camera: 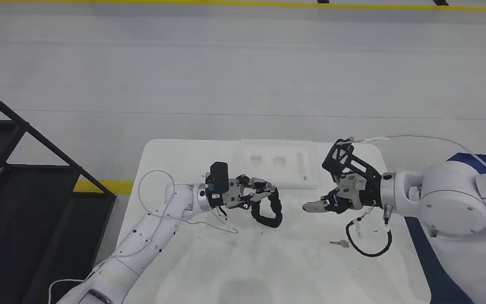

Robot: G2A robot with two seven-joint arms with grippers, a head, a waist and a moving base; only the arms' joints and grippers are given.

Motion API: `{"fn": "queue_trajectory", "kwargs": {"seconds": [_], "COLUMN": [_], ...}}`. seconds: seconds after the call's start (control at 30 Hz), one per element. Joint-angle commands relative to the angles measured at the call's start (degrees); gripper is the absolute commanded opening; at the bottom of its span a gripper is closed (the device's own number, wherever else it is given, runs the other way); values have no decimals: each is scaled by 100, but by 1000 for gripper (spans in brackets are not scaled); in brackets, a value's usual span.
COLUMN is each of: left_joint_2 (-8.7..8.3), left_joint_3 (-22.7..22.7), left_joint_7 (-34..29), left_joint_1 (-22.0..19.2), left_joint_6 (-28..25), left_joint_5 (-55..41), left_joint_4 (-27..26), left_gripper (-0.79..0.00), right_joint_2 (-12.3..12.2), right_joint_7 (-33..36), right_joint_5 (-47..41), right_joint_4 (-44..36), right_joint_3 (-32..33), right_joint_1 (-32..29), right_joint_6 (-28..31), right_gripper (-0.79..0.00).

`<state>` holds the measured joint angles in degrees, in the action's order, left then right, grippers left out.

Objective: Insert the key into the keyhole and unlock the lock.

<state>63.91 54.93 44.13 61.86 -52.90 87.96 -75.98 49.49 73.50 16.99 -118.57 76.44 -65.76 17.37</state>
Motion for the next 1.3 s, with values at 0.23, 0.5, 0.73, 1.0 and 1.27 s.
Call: {"fn": "queue_trajectory", "kwargs": {"seconds": [0.23,0.5,0.73,1.0,1.27], "left_joint_2": [-150,-293,-349,-349,-349], "left_joint_3": [275,254,216,216,216], "left_joint_7": [265,215,215,215,215], "left_joint_1": [50,18,9,9,9], "left_joint_6": [-460,-510,-510,-510,-510], "left_joint_5": [232,150,1,1,1], "left_joint_4": [-38,-23,-30,-30,-30], "left_gripper": [-785,-785,-785,-785,-785], "right_joint_2": [-148,-229,-230,-187,-151], "right_joint_7": [252,168,-12,-378,-271], "right_joint_5": [1114,2064,1942,1376,1343], "right_joint_4": [46,-200,-248,186,484], "right_joint_3": [399,754,1134,1218,889], "right_joint_1": [-1040,-2059,-2709,-2967,-2744], "right_joint_6": [-358,-1092,-1901,-2296,-2774], "right_gripper": [0,0,0,0,0]}}
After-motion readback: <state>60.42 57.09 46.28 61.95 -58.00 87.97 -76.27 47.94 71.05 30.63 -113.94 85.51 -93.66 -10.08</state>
